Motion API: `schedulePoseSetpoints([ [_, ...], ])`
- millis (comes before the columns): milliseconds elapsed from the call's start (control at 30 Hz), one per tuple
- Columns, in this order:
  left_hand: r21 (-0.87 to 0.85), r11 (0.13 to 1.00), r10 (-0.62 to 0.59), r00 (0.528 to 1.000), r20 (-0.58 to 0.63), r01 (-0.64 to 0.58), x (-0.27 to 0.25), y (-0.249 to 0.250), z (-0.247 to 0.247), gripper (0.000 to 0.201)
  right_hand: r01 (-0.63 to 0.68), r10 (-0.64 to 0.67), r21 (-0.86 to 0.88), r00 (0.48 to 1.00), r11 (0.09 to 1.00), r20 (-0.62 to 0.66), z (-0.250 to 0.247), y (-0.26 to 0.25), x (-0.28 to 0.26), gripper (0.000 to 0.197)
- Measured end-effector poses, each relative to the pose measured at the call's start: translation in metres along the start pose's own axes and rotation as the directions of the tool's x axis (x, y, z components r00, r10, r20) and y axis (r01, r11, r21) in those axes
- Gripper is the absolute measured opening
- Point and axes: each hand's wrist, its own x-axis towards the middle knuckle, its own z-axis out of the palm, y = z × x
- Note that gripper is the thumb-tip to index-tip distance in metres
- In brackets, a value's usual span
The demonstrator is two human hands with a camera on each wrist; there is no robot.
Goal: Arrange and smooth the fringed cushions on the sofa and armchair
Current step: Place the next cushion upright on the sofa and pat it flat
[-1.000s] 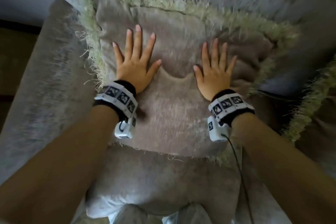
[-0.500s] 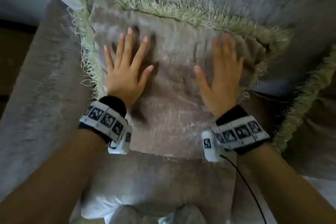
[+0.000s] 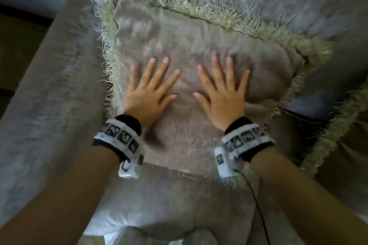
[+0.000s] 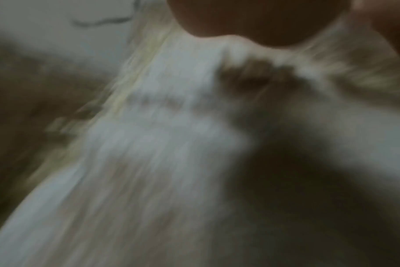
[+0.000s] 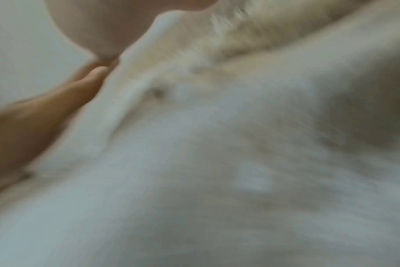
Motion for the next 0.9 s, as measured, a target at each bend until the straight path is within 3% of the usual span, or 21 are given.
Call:
schedulePoseSetpoints([
  [33, -0.003, 0.981, -0.193, 0.979, 0.072, 0.193, 0.001, -0.019, 0.009, 0.061, -0.056, 0.058, -0.029, 0.994, 0.998, 0.098, 0.009, 0.023, 0.003, 0.066],
  [67, -0.022, 0.905, -0.419, 0.900, 0.119, 0.424, 0.003, -0.040, 0.013, 0.066, -0.117, 0.120, -0.035, 0.986, 0.993, 0.112, 0.015, 0.043, 0.003, 0.068],
  [100, -0.055, 0.818, -0.566, 0.818, 0.108, 0.573, 0.005, -0.055, 0.010, 0.070, -0.159, 0.161, -0.026, 0.985, 0.987, 0.067, 0.011, 0.051, 0.001, 0.067],
  [133, -0.106, 0.803, -0.584, 0.810, 0.061, 0.587, 0.006, -0.060, -0.001, 0.073, -0.192, 0.192, 0.008, 0.981, 0.981, -0.017, 0.003, 0.050, -0.002, 0.066],
  [167, -0.158, 0.852, -0.510, 0.860, -0.028, 0.500, 0.008, -0.052, -0.014, 0.073, -0.237, 0.247, 0.082, 0.955, 0.968, -0.161, -0.011, 0.042, -0.003, 0.065],
  [233, -0.153, 0.978, -0.168, 0.970, -0.176, 0.142, 0.021, -0.012, -0.030, 0.067, -0.201, 0.280, 0.236, 0.884, 0.951, -0.375, -0.036, 0.016, 0.005, 0.064],
  [267, -0.093, 0.996, -0.010, 0.979, -0.202, -0.009, 0.028, 0.010, -0.030, 0.062, -0.164, 0.233, 0.206, 0.895, 0.965, -0.380, -0.037, 0.007, 0.010, 0.063],
  [300, -0.039, 0.997, 0.051, 0.981, -0.190, -0.060, 0.033, 0.022, -0.024, 0.058, -0.138, 0.168, 0.121, 0.944, 0.983, -0.283, -0.030, 0.005, 0.015, 0.063],
  [333, -0.018, 0.999, 0.034, 0.993, -0.110, -0.036, 0.035, 0.023, -0.012, 0.057, -0.110, 0.119, 0.071, 0.984, 0.991, -0.130, -0.017, 0.016, 0.019, 0.065],
  [367, -0.026, 0.998, -0.064, 0.998, -0.002, 0.064, 0.036, 0.014, -0.003, 0.057, -0.134, 0.132, 0.048, 0.991, 0.990, 0.035, -0.007, 0.032, 0.022, 0.069],
  [400, -0.016, 0.979, -0.204, 0.977, 0.066, 0.206, 0.036, -0.002, 0.007, 0.057, -0.175, 0.171, 0.020, 0.979, 0.984, 0.113, 0.002, 0.045, 0.022, 0.071],
  [433, -0.017, 0.952, -0.303, 0.951, 0.062, 0.304, 0.035, -0.012, 0.007, 0.059, -0.220, 0.218, 0.008, 0.969, 0.975, 0.119, 0.002, 0.048, 0.022, 0.069],
  [467, -0.036, 0.947, -0.318, 0.948, 0.026, 0.319, 0.032, -0.012, 0.000, 0.061, -0.253, 0.252, 0.013, 0.966, 0.967, 0.052, -0.003, 0.045, 0.020, 0.068],
  [533, -0.142, 0.979, -0.164, 0.977, -0.139, 0.145, 0.031, 0.014, -0.017, 0.062, -0.277, 0.298, 0.130, 0.935, 0.952, -0.193, -0.025, 0.026, 0.014, 0.067],
  [600, -0.122, 0.987, 0.069, 0.958, -0.277, -0.106, 0.029, 0.040, -0.020, 0.058, -0.171, 0.206, 0.147, 0.938, 0.974, -0.277, -0.032, 0.007, 0.008, 0.067],
  [667, -0.064, 0.994, 0.074, 0.984, -0.160, -0.085, 0.036, 0.029, -0.005, 0.057, -0.092, 0.096, 0.041, 0.990, 0.995, -0.103, -0.006, 0.030, 0.007, 0.069],
  [733, -0.058, 0.988, -0.141, 0.990, 0.018, 0.142, 0.035, -0.001, 0.011, 0.063, -0.206, 0.202, 0.025, 0.975, 0.978, 0.096, 0.014, 0.067, 0.005, 0.073],
  [767, -0.040, 0.976, -0.214, 0.977, 0.016, 0.215, 0.035, -0.008, 0.011, 0.066, -0.270, 0.268, 0.003, 0.957, 0.963, 0.112, 0.013, 0.071, 0.004, 0.073],
  [833, -0.088, 0.985, -0.158, 0.985, -0.075, 0.152, 0.032, 0.007, -0.006, 0.066, -0.308, 0.311, 0.054, 0.950, 0.950, -0.038, -0.004, 0.053, -0.002, 0.071],
  [900, -0.097, 0.990, 0.073, 0.965, -0.252, -0.100, 0.033, 0.040, -0.019, 0.062, -0.183, 0.212, 0.153, 0.955, 0.971, -0.207, -0.022, 0.020, -0.004, 0.069],
])
